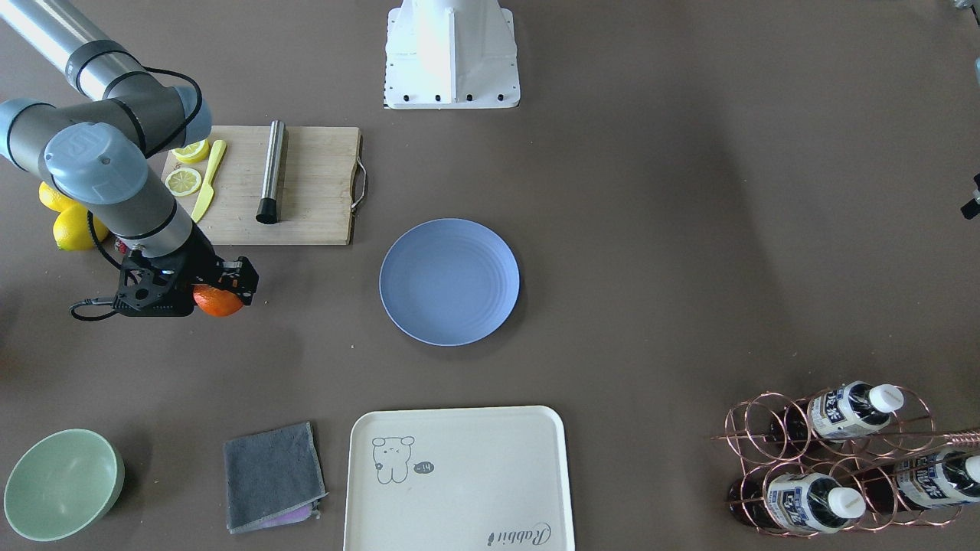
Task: Pick orange to plate
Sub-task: 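Carry the orange with the right gripper over the light blue plate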
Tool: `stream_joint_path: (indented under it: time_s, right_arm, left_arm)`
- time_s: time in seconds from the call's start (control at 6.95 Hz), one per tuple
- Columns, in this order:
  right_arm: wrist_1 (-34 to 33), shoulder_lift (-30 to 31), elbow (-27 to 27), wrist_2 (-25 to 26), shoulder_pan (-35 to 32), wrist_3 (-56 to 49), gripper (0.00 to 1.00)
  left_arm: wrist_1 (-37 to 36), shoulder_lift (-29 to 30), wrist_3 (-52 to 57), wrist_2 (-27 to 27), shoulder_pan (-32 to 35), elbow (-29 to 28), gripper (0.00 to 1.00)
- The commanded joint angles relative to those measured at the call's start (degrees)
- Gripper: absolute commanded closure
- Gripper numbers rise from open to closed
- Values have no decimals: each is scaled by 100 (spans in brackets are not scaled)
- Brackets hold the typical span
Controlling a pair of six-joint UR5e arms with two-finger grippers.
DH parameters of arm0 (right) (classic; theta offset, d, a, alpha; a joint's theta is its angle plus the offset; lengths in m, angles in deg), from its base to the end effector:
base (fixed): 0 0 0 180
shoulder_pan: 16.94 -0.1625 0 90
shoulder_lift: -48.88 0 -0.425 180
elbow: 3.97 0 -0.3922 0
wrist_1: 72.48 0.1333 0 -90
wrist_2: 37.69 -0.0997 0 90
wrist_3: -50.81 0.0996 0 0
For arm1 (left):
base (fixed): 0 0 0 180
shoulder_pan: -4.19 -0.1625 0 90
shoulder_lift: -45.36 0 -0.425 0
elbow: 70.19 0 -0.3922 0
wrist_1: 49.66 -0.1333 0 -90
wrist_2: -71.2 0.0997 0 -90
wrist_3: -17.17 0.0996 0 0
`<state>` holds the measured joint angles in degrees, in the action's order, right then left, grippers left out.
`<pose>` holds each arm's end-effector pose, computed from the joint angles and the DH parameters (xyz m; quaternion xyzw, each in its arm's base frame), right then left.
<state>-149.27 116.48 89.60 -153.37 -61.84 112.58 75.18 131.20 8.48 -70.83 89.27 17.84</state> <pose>-0.3958 -0.5216 0.3903 0.0266 -0.3873 0.0594 0.9197 -0.0138 -0.4790 0.6341 0.1709 0.4483 0.0800 0.8737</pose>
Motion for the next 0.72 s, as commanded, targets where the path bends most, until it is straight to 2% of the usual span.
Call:
stream_joint_path:
  time_s: [0.0,0.29,0.43,0.58]
  right_arm:
    - [-810,-1366,-319,675,725,1400,100]
    - [-820,-2483,-1345,705,1043,2152,100]
    - [-768,-2662,-1594,705,1167,2337,100]
    - [-767,-2655,-1606,810,1351,2391,100]
  left_arm:
    - [-3,12,-10,0,-9,-22,1]
    - [-3,12,-19,-9,-9,-31,1]
    - [-3,3,-19,-18,-9,-31,1]
    - [-3,3,-19,-18,-9,-31,1]
